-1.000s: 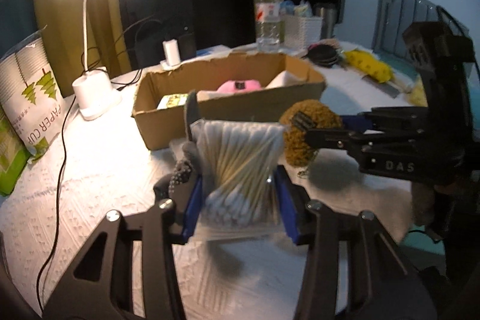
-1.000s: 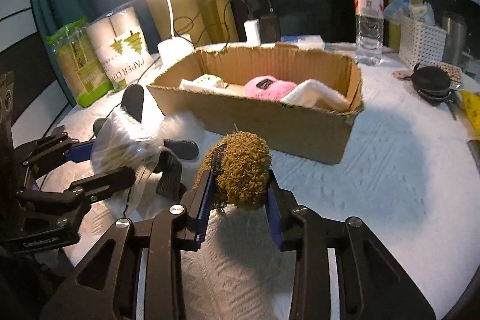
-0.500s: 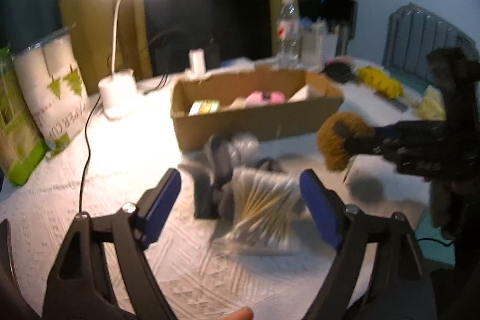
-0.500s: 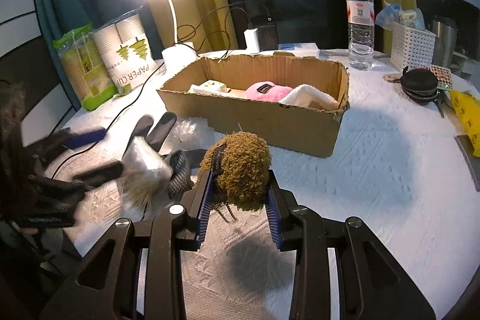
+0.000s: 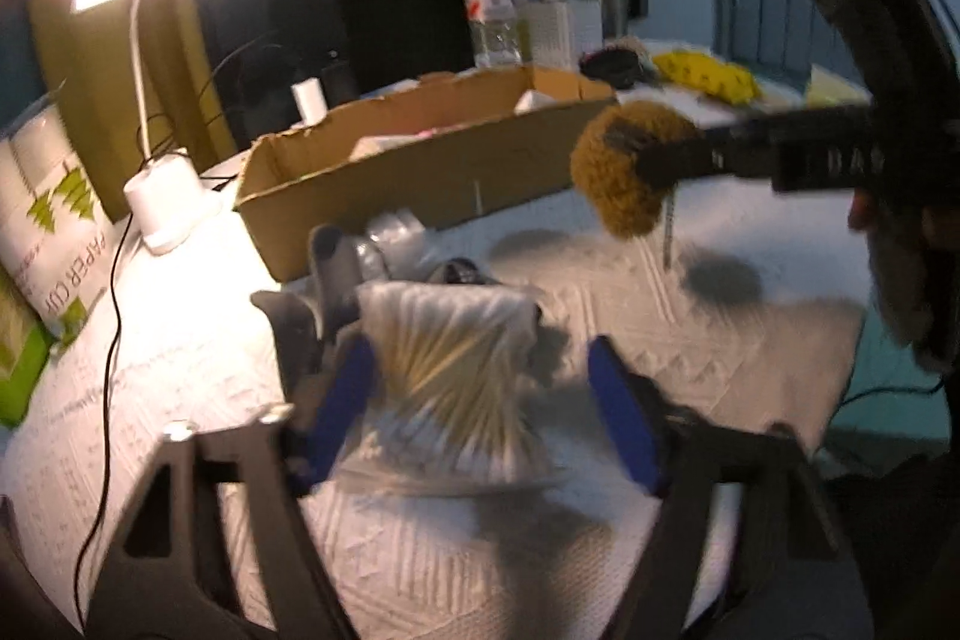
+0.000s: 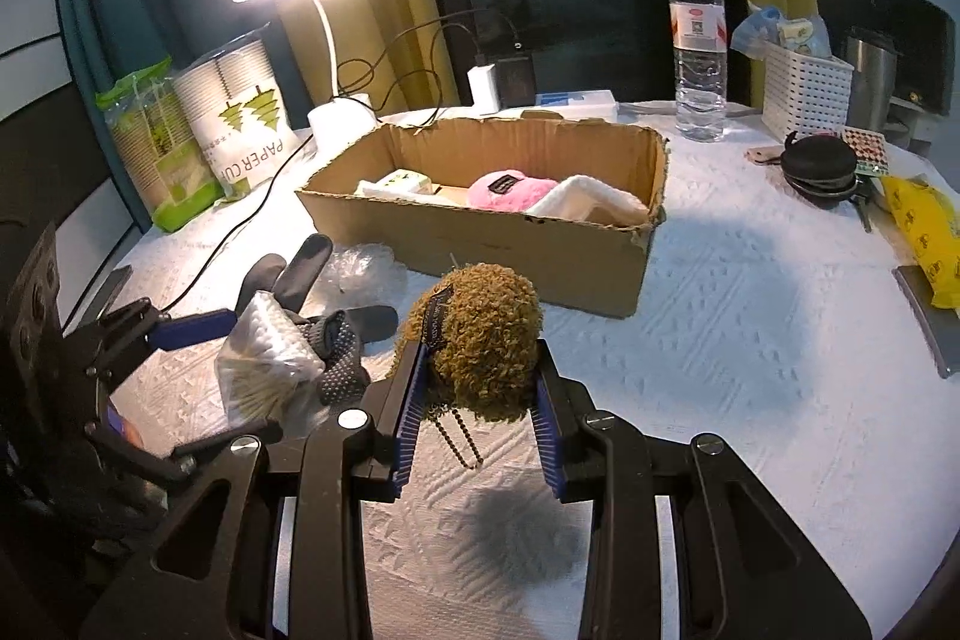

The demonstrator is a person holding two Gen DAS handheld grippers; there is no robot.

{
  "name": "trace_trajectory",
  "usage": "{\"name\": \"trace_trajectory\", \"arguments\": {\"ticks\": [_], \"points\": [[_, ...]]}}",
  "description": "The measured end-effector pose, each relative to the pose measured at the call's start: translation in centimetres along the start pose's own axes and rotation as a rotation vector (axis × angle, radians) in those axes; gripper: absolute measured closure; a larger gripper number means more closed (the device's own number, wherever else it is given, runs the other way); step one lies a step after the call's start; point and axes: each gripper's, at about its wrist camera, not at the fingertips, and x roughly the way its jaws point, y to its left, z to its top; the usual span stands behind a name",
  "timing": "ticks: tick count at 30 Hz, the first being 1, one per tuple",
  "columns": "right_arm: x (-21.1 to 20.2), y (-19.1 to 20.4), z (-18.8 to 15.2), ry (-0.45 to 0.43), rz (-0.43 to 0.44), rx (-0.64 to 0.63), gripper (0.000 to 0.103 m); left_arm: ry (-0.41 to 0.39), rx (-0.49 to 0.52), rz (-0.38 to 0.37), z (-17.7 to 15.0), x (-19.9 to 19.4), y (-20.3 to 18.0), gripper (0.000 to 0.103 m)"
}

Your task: Organize soft objects

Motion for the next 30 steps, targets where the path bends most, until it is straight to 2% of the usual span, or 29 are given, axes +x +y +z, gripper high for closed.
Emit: {"name": "trace_trajectory", "arguments": {"ticks": [2,7,9,11,19,26,30], "points": [[0.0,-0.1,0.0,-0.001,0.001,0.001,0.068,-0.004,0.022,0.000,-0.1,0.2,-0.4,0.049],[0.1,0.0,-0.1,-0.001,0.003,0.002,0.068,0.032,-0.002,-0.018,0.1,1.1,0.0,0.049],[0.0,0.0,0.0,-0.005,0.002,0.004,0.068,0.028,-0.007,-0.030,0.3,1.0,0.0,0.061],[-0.3,0.0,0.1,-0.016,0.003,0.004,0.068,0.021,-0.045,-0.087,0.6,0.6,0.3,0.063],[-1.8,-0.3,1.1,-0.061,-0.001,0.003,0.068,-0.061,-0.167,-0.205,2.7,-1.4,2.3,0.063],[-2.2,-0.6,3.0,-0.096,-0.002,-0.003,0.068,-0.140,-0.172,-0.203,5.8,-3.2,3.1,0.063],[-2.2,-0.8,4.4,-0.117,-0.002,-0.006,0.068,-0.175,-0.211,-0.208,7.3,-3.3,4.6,0.063]]}}
